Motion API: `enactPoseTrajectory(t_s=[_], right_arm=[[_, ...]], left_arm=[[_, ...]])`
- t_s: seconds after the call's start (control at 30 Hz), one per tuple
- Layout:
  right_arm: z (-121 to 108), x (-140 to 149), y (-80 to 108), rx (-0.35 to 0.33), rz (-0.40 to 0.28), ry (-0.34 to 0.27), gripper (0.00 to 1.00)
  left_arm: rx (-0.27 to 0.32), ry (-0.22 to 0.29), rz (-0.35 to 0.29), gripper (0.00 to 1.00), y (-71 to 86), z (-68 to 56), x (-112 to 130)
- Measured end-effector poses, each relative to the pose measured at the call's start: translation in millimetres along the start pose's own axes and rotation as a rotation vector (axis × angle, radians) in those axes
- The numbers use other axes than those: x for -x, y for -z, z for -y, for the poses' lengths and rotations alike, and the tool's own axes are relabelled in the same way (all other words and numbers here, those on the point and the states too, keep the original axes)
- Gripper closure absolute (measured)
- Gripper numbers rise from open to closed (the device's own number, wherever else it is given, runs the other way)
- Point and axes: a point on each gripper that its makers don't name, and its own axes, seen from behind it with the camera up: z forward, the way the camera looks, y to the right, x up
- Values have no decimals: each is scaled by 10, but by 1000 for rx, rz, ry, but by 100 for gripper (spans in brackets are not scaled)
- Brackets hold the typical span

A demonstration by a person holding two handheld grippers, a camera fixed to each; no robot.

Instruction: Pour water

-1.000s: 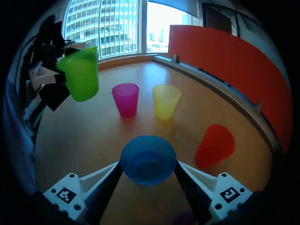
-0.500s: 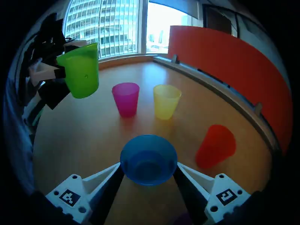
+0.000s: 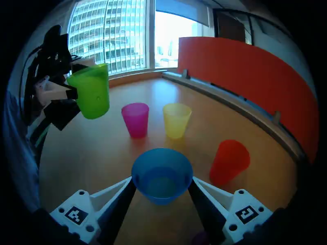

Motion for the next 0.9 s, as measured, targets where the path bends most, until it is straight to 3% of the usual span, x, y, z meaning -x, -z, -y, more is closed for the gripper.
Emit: enactPoseTrajectory(t_s=[0.9], right_arm=[[-99,-642,690,92,-269,-39,12]], left_arm=[[34,12,-46,13,-139,-152,-162]])
